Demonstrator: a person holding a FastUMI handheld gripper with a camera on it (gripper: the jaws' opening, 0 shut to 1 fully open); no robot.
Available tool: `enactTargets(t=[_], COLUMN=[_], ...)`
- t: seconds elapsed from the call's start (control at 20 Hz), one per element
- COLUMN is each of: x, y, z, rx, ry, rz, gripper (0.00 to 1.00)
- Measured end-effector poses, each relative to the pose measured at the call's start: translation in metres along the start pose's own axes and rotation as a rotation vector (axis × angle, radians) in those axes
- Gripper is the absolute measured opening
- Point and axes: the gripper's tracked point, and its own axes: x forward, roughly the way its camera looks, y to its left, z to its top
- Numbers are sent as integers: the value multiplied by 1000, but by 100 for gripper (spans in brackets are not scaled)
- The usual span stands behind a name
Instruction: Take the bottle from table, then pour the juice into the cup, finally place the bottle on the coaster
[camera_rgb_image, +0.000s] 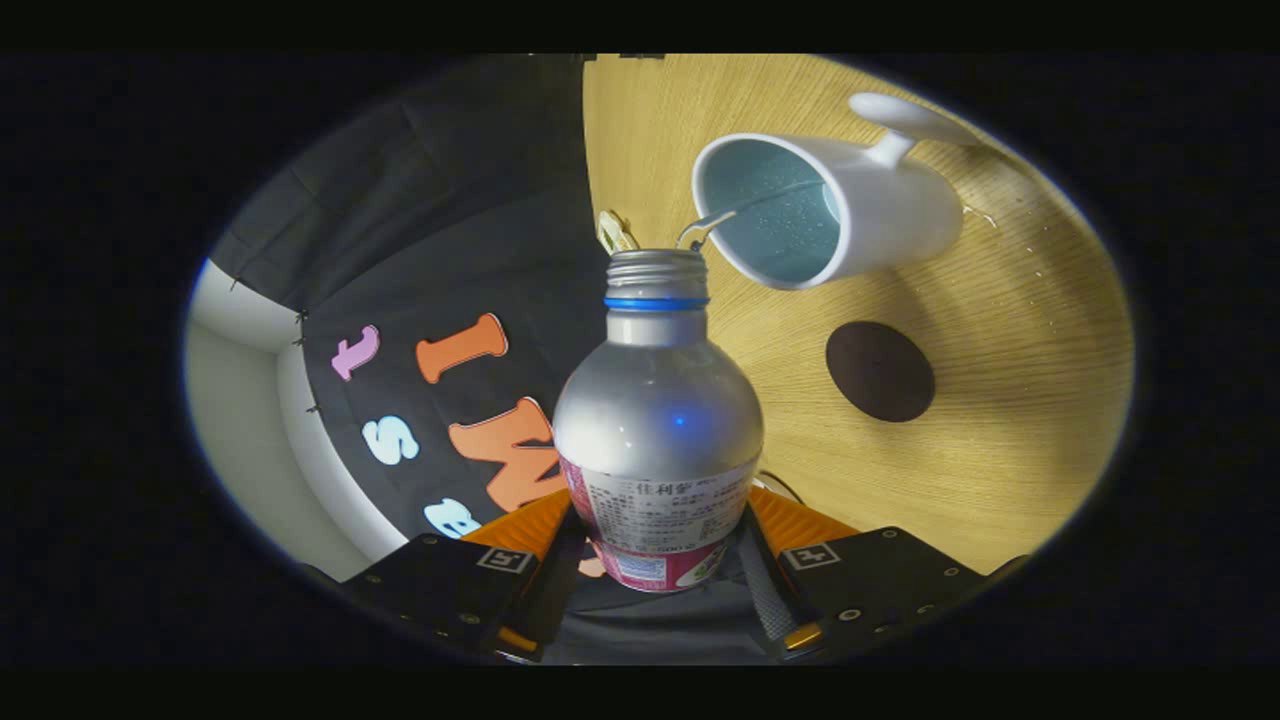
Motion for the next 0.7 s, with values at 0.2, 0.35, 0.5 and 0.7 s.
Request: enactTargets(t=[0.2,0.35,0.5,0.7], x=[-2,-2,-2,-3], y=[3,5,7,8], z=[2,4,5,5], rx=[25,46,66,82], ry=[-1,-2,-7,-4], rz=[6,5,5,11], gripper=[75,75,75,75])
